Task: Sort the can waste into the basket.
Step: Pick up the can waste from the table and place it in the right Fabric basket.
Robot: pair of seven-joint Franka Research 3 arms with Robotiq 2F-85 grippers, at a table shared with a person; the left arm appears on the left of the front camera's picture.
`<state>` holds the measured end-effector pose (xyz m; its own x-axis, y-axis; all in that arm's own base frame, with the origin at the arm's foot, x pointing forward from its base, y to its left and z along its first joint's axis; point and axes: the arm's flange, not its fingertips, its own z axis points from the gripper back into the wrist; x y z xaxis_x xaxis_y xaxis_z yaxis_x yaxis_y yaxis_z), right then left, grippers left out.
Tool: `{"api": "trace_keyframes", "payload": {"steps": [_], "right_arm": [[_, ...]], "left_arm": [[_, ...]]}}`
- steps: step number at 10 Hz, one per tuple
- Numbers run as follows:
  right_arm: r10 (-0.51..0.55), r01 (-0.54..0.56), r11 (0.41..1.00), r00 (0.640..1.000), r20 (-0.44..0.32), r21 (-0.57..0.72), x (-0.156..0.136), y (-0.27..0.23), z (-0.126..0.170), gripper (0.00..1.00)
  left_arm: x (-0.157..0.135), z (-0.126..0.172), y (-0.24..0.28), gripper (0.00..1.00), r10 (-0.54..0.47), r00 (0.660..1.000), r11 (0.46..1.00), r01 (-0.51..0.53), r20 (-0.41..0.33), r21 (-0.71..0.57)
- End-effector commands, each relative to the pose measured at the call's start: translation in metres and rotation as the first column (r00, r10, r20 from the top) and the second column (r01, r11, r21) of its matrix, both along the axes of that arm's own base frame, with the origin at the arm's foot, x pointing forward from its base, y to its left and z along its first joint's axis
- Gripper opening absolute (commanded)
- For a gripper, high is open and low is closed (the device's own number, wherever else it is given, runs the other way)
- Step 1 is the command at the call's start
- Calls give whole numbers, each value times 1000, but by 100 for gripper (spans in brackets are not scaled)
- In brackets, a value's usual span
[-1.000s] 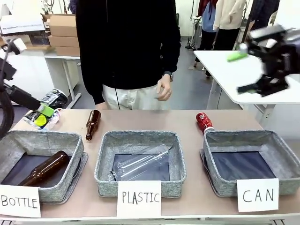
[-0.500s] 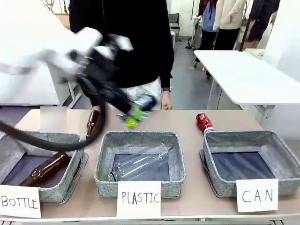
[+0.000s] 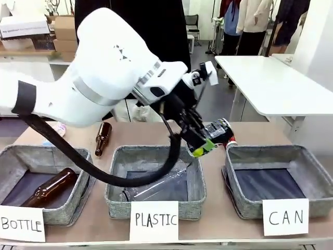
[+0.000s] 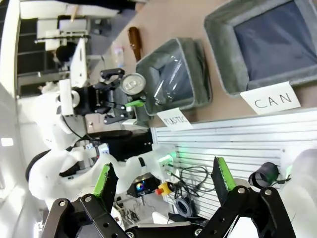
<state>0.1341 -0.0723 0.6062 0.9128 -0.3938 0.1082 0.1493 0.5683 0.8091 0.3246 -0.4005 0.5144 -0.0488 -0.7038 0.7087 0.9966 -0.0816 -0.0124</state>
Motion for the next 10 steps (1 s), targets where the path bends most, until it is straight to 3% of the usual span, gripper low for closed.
{"api": "trace_keyframes", "payload": {"steps": [1,3,4,5,7,10], "right_arm": [[23,-23,1000,1000,18,8,-6,-3,5,100],[23,-23,1000,1000,18,8,-6,-3,5,100],[23,-23,1000,1000,18,8,-6,-3,5,100],[23,-23,1000,1000,18,8,-6,-3,5,100],[23,-23,1000,1000,18,8,-6,-3,5,100],[23,-23,1000,1000,18,8,-6,-3,5,100]], "left_arm": [[-5,12,21,43,26,999,1000,-26,-42,-8],[3,9,15,43,17,1000,1000,-17,-18,0],[46,3,-23,43,-84,994,996,87,66,-31],[71,-12,-70,43,-204,967,977,211,155,-29],[79,-39,-141,43,-335,912,941,339,237,25],[63,-60,-201,43,-387,893,915,402,230,-21]]}}
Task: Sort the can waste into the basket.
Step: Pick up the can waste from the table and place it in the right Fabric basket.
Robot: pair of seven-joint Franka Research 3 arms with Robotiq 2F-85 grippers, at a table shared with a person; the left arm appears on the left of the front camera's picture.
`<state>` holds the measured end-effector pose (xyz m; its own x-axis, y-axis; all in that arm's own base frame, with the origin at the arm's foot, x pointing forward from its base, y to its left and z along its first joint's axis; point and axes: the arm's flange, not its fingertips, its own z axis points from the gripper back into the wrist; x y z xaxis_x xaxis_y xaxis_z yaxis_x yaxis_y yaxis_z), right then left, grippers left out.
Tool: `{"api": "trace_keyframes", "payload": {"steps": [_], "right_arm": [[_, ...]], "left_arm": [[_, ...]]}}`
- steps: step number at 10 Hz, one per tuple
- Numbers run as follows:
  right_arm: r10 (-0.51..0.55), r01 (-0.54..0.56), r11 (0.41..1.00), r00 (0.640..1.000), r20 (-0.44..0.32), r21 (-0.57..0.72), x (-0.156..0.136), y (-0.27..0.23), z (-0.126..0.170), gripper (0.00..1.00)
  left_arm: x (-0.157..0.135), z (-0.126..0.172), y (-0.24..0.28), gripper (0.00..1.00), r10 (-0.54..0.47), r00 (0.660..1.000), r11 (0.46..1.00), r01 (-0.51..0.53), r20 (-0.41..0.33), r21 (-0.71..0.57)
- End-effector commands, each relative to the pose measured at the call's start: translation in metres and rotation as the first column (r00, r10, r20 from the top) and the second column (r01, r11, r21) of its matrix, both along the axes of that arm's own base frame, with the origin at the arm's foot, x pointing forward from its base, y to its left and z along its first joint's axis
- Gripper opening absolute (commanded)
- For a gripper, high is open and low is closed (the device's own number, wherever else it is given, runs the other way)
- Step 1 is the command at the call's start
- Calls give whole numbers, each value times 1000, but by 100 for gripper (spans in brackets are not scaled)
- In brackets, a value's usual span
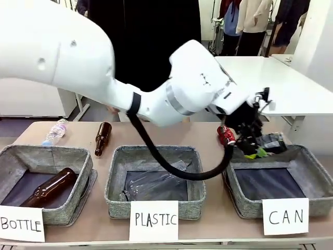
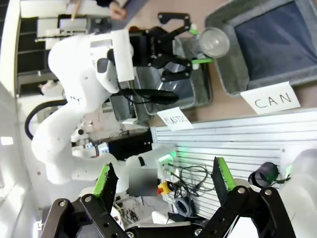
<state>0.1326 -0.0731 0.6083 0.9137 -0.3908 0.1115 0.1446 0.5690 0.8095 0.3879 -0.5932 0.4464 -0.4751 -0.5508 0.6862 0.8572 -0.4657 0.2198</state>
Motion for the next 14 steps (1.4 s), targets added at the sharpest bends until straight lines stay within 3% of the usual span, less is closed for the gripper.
{"api": "trace_keyframes", "payload": {"steps": [1,3,4,5,12,13,14], "right_arm": [[20,-20,1000,1000,14,8,-4,-2,3,100],[20,-20,1000,1000,14,8,-4,-2,3,100],[20,-20,1000,1000,14,8,-4,-2,3,100],[20,-20,1000,1000,14,8,-4,-2,3,100],[20,-20,1000,1000,14,8,-4,-2,3,100],[20,-20,1000,1000,14,8,-4,-2,3,100],[20,-20,1000,1000,14,8,-4,-2,3,100]], "left_arm": [[-2,3,-15,43,0,1000,1000,0,-10,3],[-5,-15,-22,43,-9,1000,998,11,-30,55],[-2,-15,-22,49,4,999,998,-1,-32,66],[-3,-15,-22,100,2,1000,997,0,-17,82],[-2,-5,-11,100,17,999,998,-14,-40,64],[3,8,5,100,48,997,991,-40,-61,126],[8,37,45,100,102,986,969,-68,-133,236]]}}
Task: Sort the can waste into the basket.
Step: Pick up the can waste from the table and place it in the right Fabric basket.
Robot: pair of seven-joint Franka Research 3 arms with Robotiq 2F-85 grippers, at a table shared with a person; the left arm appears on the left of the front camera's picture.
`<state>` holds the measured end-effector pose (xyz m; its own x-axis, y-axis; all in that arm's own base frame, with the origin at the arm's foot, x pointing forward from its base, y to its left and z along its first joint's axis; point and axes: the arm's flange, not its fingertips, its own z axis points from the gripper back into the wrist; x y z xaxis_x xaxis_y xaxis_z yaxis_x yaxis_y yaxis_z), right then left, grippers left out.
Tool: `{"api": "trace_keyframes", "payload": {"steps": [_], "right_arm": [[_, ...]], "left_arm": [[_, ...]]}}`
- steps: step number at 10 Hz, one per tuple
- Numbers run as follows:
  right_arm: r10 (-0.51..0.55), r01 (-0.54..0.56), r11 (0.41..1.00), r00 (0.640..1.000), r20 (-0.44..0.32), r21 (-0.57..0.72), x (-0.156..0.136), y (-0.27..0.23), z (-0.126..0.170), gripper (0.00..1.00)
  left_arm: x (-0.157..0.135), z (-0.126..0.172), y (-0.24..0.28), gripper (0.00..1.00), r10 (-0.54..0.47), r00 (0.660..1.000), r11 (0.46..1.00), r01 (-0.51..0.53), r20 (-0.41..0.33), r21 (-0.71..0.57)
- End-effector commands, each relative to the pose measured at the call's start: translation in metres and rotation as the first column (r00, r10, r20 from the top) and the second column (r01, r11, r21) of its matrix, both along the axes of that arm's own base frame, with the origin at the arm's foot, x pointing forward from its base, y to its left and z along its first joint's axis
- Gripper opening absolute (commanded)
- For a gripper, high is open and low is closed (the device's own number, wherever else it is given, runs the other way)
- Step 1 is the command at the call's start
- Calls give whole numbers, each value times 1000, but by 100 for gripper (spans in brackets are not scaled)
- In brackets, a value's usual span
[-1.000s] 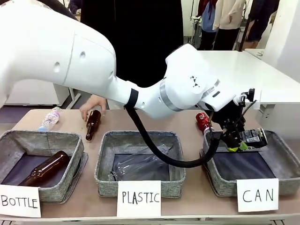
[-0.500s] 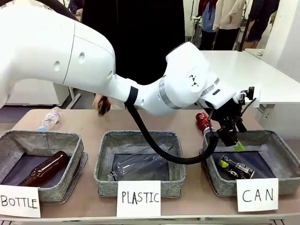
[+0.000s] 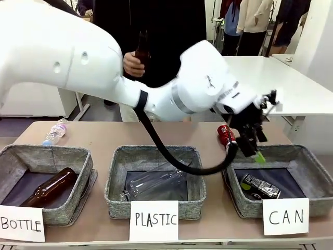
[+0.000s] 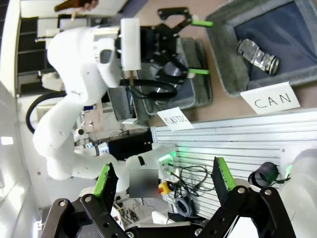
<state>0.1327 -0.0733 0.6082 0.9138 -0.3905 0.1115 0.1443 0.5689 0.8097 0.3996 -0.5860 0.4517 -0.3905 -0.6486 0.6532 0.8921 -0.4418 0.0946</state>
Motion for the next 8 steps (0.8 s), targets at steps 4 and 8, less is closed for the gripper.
{"api": "trace_keyframes", "payload": {"steps": [4,8], "right_arm": [[19,-19,1000,1000,14,8,-4,-2,3,100],[19,-19,1000,1000,14,8,-4,-2,3,100]], "left_arm": [[-26,132,301,100,565,795,825,-550,-221,133],[-35,128,480,100,815,358,425,-904,-455,50]]}}
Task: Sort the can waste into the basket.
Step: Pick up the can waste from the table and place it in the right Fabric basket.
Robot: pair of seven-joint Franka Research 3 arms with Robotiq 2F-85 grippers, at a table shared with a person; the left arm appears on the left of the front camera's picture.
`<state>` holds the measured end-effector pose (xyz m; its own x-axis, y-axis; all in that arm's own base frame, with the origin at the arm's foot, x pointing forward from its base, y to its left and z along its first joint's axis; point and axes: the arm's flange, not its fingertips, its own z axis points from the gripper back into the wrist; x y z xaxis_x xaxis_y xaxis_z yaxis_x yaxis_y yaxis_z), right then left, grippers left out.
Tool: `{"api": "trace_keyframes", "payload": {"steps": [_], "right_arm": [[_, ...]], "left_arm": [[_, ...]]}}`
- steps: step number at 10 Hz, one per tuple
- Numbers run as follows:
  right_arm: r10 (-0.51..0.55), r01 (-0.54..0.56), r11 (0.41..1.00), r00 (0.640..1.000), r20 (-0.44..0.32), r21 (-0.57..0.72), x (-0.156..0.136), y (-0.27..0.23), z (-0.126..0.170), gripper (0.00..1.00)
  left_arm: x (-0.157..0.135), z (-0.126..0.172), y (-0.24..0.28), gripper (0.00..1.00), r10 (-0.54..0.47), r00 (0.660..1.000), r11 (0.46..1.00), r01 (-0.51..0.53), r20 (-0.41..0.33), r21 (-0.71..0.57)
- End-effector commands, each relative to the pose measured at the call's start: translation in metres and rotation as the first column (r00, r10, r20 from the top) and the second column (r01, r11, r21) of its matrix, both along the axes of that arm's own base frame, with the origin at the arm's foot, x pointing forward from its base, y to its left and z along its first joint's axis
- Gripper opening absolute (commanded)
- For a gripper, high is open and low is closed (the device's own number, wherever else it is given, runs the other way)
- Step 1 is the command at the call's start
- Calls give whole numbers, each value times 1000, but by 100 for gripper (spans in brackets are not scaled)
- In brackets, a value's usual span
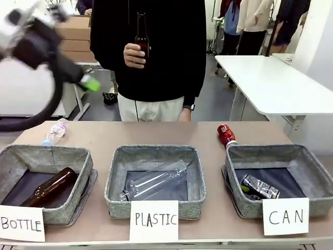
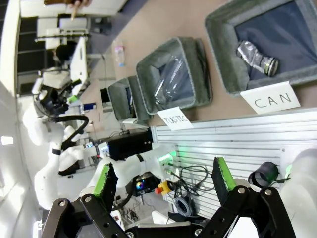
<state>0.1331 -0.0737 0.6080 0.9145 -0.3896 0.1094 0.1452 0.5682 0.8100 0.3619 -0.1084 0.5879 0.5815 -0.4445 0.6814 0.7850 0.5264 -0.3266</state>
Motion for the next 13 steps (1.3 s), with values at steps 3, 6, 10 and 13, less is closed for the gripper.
{"api": "trace_keyframes", "payload": {"steps": [3,6,10,13], "right_arm": [[18,-18,1000,1000,16,7,-5,-2,4,100],[18,-18,1000,1000,16,7,-5,-2,4,100],[18,-18,1000,1000,16,7,-5,-2,4,100],[18,-18,1000,1000,16,7,-5,-2,4,100]], "left_arm": [[39,-52,91,100,280,955,895,-295,-93,-335],[21,-36,92,100,262,961,935,-275,-90,-225],[21,-36,92,100,262,961,935,-275,-90,-225],[21,-36,92,100,262,961,935,-275,-90,-225]]}}
